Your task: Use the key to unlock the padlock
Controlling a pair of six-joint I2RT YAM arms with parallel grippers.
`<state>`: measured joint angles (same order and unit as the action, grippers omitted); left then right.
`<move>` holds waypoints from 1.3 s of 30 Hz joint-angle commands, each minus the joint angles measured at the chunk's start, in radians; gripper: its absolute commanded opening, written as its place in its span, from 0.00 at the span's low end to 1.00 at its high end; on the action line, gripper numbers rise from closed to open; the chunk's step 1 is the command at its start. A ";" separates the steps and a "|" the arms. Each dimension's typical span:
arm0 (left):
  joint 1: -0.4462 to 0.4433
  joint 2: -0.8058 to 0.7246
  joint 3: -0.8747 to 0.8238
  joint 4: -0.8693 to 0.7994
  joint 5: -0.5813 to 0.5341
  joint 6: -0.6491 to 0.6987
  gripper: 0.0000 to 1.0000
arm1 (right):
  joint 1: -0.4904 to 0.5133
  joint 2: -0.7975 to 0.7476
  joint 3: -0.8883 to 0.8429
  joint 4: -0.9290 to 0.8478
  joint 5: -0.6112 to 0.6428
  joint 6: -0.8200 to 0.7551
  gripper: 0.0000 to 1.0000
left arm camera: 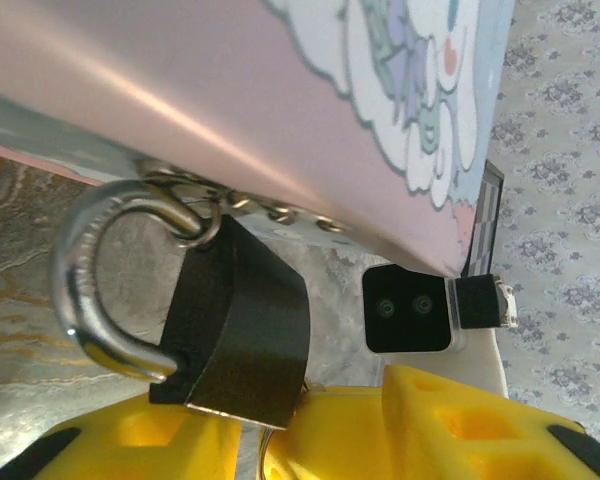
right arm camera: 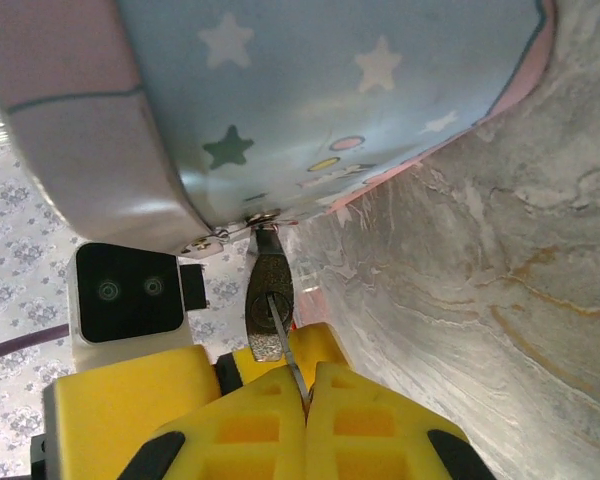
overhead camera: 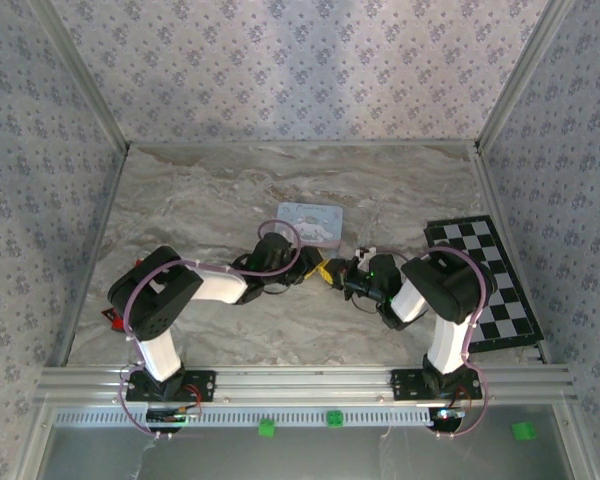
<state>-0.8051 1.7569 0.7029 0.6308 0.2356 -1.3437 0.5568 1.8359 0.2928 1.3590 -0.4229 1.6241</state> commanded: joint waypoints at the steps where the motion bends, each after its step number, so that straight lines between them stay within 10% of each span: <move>1: 0.010 -0.025 -0.032 0.010 -0.016 0.024 0.46 | 0.011 0.025 -0.015 0.025 -0.008 -0.027 0.00; 11: 0.033 -0.026 -0.082 0.047 -0.082 0.022 0.49 | 0.036 0.047 -0.008 0.031 -0.011 -0.029 0.00; 39: 0.050 0.029 -0.062 0.170 -0.032 -0.003 0.15 | 0.051 0.028 0.004 0.031 0.029 -0.033 0.00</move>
<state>-0.7471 1.7885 0.6262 0.7723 0.1745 -1.3365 0.6048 1.8729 0.2859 1.3659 -0.4194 1.6100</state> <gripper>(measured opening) 0.159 0.051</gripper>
